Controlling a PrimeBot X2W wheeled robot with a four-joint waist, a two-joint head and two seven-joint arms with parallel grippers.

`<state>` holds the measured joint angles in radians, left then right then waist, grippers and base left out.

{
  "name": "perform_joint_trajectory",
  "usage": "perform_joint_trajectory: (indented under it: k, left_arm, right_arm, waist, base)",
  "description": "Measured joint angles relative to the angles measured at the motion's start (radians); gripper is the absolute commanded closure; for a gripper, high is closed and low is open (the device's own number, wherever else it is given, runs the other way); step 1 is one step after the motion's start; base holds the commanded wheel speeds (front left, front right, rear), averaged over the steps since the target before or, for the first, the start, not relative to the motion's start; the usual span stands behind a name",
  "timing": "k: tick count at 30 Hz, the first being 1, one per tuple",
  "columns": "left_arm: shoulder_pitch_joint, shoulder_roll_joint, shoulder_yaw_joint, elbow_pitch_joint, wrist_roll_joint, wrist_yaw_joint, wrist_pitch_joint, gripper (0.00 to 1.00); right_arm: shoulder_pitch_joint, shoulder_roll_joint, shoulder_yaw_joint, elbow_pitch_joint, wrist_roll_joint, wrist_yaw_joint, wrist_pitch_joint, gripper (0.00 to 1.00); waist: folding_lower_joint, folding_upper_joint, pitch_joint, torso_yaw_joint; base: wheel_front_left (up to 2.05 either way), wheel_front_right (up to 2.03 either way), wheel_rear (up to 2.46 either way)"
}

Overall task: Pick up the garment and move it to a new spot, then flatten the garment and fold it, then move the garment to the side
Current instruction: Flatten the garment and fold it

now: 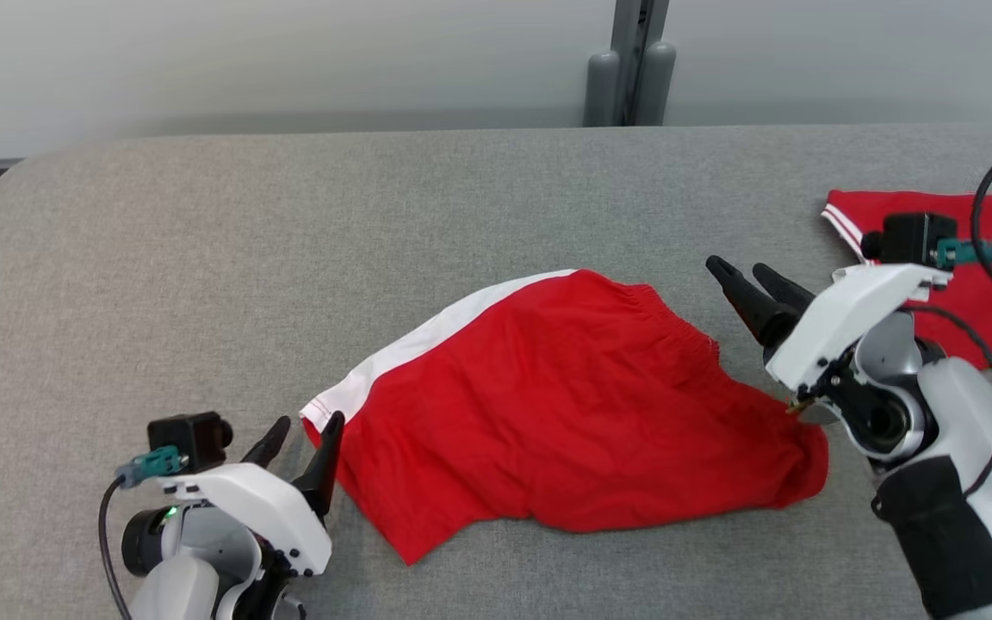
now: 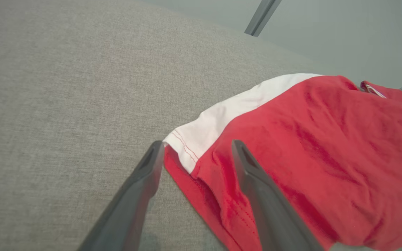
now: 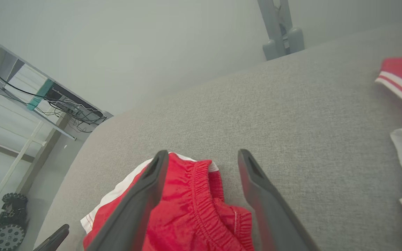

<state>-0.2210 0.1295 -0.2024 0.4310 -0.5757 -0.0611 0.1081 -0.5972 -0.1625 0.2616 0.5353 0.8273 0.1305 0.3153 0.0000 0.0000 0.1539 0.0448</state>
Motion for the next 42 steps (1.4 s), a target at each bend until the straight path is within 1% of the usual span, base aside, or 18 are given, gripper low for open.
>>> perform_joint_trajectory:
  k: [3, 10, 14, 16, 17, 23, 29, 30, 31, 32, 33, 34, 35, 36, 37, 42]
  left_arm:
    - [-0.021, -0.008, -0.012, 0.015, -0.007, -0.007, 0.011, 0.0]
    - [-0.075, -0.016, -0.034, 0.054, -0.011, -0.018, 0.016, 0.0]
    - [-0.107, -0.022, -0.047, 0.089, -0.018, -0.023, 0.049, 0.0]
    - [-0.118, -0.023, -0.052, 0.106, -0.021, -0.023, 0.06, 0.0]
    - [-0.118, -0.023, -0.052, 0.106, -0.021, -0.023, 0.06, 0.0]
    - [-0.145, -0.032, -0.063, 0.14, -0.041, -0.029, 0.076, 0.0]
    - [-0.175, -0.039, -0.077, 0.153, -0.051, -0.041, 0.075, 0.0]
    - [-0.179, -0.041, -0.079, 0.152, -0.053, -0.044, 0.075, 0.05]
    - [-0.182, -0.042, -0.081, 0.153, -0.055, -0.044, 0.073, 0.13]
    - [-0.185, -0.042, -0.084, 0.152, -0.059, -0.045, 0.072, 0.27]
    - [-0.19, -0.042, -0.086, 0.152, -0.061, -0.045, 0.072, 0.55]
    - [-0.194, -0.043, -0.088, 0.152, -0.064, -0.048, 0.072, 0.66]
    - [-0.197, -0.044, -0.09, 0.153, -0.065, -0.049, 0.07, 0.82]
    - [-0.197, -0.044, -0.092, 0.154, -0.066, -0.05, 0.067, 1.0]
    - [-0.197, -0.044, -0.094, 0.155, -0.067, -0.052, 0.067, 1.0]
    - [-0.198, -0.041, -0.1, 0.159, -0.071, -0.054, 0.051, 1.0]
  right_arm:
    - [-0.059, 0.004, -0.009, 0.072, 0.041, 0.0, 0.076, 0.0]
    - [-0.177, 0.014, -0.025, 0.216, 0.081, 0.0, 0.208, 0.0]
    - [-0.231, 0.03, -0.022, 0.289, 0.099, 0.0, 0.304, 0.0]
    - [-0.253, 0.035, -0.007, 0.308, 0.1, 0.0, 0.353, 0.0]
    - [-0.253, 0.035, -0.007, 0.308, 0.1, 0.0, 0.353, 0.0]
    - [-0.282, 0.04, 0.008, 0.34, 0.114, 0.0, 0.445, 0.0]
    - [-0.31, 0.046, 0.007, 0.361, 0.118, 0.0, 0.465, 0.0]
    - [-0.314, 0.049, 0.007, 0.363, 0.12, 0.0, 0.466, 0.0]
    - [-0.316, 0.053, 0.008, 0.365, 0.122, 0.0, 0.468, 0.0]
    - [-0.317, 0.056, 0.01, 0.365, 0.124, 0.0, 0.472, 0.0]
    - [-0.318, 0.058, 0.011, 0.365, 0.128, 0.0, 0.476, 0.24]
    - [-0.32, 0.059, 0.012, 0.363, 0.132, 0.0, 0.475, 0.57]
    - [-0.322, 0.06, 0.013, 0.359, 0.133, 0.0, 0.475, 0.64]
    - [-0.323, 0.06, 0.015, 0.356, 0.134, 0.0, 0.472, 0.82]
    - [-0.324, 0.06, 0.019, 0.353, 0.136, 0.0, 0.472, 1.0]
    - [-0.321, 0.058, 0.036, 0.331, 0.153, 0.0, 0.46, 1.0]
  waist:
    - [0.0, 0.0, 0.015, 0.012]
    - [0.0, 0.0, 0.043, 0.037]
    - [0.0, 0.0, 0.06, 0.048]
    - [0.0, 0.0, 0.068, 0.052]
    - [0.0, 0.0, 0.068, 0.052]
    - [0.0, 0.0, 0.087, 0.061]
    - [0.0, 0.0, 0.108, 0.067]
    - [0.0, 0.0, 0.111, 0.068]
    - [0.0, 0.0, 0.114, 0.069]
    - [0.0, 0.0, 0.117, 0.071]
    - [0.0, 0.0, 0.119, 0.072]
    - [0.0, 0.0, 0.122, 0.074]
    - [0.0, 0.0, 0.124, 0.075]
    - [0.0, 0.0, 0.125, 0.077]
    - [0.0, 0.0, 0.126, 0.078]
    - [0.0, 0.0, 0.124, 0.081]
  base:
    - [0.0, 0.0, 0.0]
    - [0.0, 0.0, 0.0]
    - [0.0, 0.0, 0.0]
    - [0.0, 0.0, 0.0]
    - [0.0, 0.0, 0.0]
    - [0.0, 0.0, 0.0]
    - [0.0, 0.0, 0.0]
    - [0.0, 0.0, 0.0]
    - [0.0, 0.0, 0.0]
    - [0.0, 0.0, 0.0]
    - [0.0, 0.0, 0.0]
    - [0.0, 0.0, 0.0]
    - [0.0, 0.0, 0.0]
    - [0.0, 0.0, 0.0]
    - [0.0, 0.0, 0.0]
    - [0.0, 0.0, 0.0]
